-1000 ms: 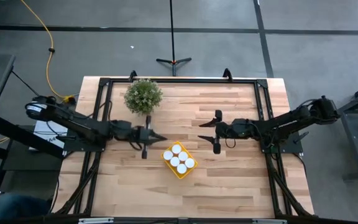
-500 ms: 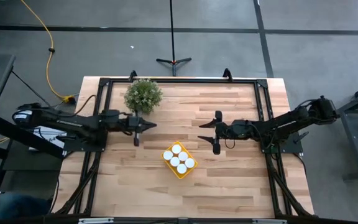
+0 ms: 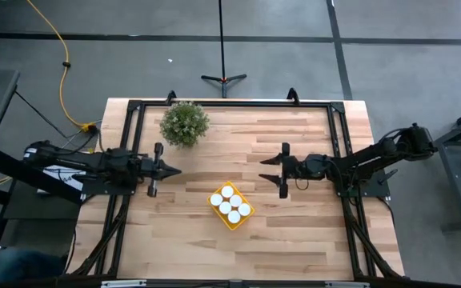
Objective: Pick and place pill bottles into a basket
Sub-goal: Return to Home Position
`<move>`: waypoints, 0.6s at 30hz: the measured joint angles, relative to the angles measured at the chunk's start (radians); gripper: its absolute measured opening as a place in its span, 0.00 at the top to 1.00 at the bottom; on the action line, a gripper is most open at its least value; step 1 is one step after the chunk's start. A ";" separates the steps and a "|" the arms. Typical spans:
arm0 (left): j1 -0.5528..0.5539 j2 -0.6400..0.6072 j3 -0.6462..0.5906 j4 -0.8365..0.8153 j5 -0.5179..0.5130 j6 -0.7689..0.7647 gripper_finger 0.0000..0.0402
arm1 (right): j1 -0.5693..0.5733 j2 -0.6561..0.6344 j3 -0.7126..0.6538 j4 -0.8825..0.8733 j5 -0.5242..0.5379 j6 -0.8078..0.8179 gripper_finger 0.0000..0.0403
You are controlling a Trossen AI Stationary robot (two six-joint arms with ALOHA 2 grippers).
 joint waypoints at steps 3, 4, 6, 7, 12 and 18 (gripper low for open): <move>-0.034 -0.094 0.000 -0.095 -0.057 0.012 0.94 | -0.001 0.000 -0.021 0.003 -0.029 0.042 0.48; -0.042 -0.122 0.000 -0.117 -0.072 0.012 0.94 | 0.000 0.000 -0.024 -0.001 -0.034 0.047 0.48; -0.058 -0.167 0.000 -0.138 -0.067 0.012 0.94 | 0.005 0.001 -0.037 0.013 -0.027 0.048 0.48; -0.067 -0.190 0.001 -0.152 -0.060 0.011 0.94 | 0.009 0.001 -0.044 0.026 -0.011 0.039 0.48; -0.097 -0.269 0.000 -0.262 -0.113 -0.015 0.94 | 0.014 0.002 -0.077 0.149 0.016 -0.016 0.48; -0.100 -0.288 0.000 -0.254 -0.118 -0.017 0.94 | -0.019 0.002 -0.078 0.162 -0.023 -0.029 0.48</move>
